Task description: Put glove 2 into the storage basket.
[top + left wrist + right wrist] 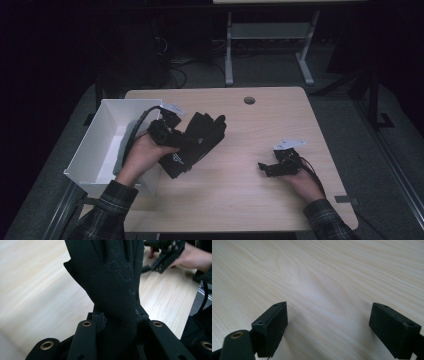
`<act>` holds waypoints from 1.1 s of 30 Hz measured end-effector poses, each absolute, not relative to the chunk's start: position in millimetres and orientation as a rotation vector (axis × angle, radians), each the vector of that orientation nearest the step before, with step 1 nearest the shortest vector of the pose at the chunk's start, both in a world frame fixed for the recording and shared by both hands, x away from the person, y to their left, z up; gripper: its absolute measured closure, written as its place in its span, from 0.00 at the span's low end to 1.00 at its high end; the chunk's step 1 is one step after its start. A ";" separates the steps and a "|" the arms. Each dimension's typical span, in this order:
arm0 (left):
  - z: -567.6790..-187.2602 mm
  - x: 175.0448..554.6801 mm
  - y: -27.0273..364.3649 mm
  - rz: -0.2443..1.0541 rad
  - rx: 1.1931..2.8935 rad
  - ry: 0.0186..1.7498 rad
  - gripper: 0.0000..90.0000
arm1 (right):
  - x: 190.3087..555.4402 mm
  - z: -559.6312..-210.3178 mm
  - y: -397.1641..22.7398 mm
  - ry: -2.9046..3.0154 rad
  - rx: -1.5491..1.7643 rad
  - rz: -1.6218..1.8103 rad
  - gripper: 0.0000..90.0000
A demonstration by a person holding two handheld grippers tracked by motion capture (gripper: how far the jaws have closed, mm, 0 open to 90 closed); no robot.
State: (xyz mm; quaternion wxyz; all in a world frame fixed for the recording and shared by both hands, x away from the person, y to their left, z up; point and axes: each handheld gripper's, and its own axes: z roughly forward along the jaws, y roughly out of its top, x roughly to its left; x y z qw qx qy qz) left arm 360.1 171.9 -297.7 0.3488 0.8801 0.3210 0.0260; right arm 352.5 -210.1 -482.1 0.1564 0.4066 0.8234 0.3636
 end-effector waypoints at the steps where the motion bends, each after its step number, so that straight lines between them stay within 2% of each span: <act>1: -290.6 361.6 177.7 0.075 2.278 0.835 0.78 | 352.5 -482.0 -210.1 2.357 1.164 1.042 0.17; 9: -257.4 366.0 216.8 0.160 2.222 0.910 0.78 | 352.6 -482.1 -210.1 2.357 1.163 1.043 0.17; 16: -245.7 365.5 260.9 0.222 2.157 1.015 0.78 | 352.8 -482.2 -210.1 2.356 1.160 1.042 0.17; 25: -258.7 364.2 316.2 0.274 2.112 1.180 0.78 | 353.0 -482.2 -210.3 2.357 1.156 1.038 0.17; 33: -288.6 370.0 335.6 0.253 2.104 1.289 0.78 | 353.0 -482.1 -209.7 2.353 1.167 1.040 0.17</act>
